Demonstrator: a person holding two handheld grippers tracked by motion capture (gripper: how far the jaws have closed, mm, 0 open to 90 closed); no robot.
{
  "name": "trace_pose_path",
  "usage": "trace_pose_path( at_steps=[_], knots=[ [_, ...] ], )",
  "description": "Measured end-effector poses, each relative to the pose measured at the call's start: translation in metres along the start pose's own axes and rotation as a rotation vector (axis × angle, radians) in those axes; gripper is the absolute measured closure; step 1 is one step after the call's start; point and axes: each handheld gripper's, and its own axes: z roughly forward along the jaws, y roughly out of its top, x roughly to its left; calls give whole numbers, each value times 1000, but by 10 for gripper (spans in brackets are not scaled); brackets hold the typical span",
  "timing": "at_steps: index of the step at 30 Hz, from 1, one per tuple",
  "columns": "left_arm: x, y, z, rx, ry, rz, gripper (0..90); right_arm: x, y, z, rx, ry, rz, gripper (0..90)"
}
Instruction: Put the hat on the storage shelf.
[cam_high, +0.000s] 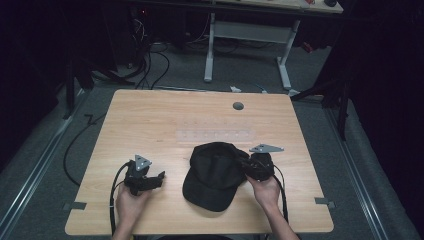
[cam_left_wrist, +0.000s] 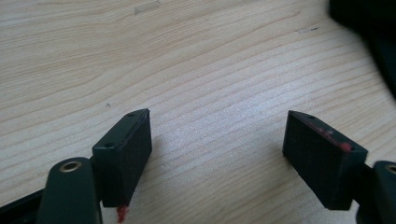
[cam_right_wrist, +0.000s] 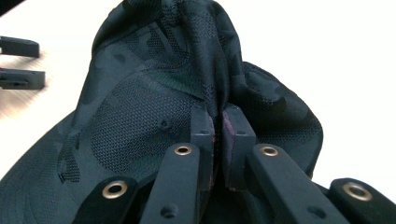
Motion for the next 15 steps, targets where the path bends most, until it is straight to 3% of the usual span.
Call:
trace_pose_path(
  at_steps=[15],
  knots=[
    [1, 0, 0, 2, -8, 1, 235, 2, 4, -25, -81, 45, -17, 852]
  ],
)
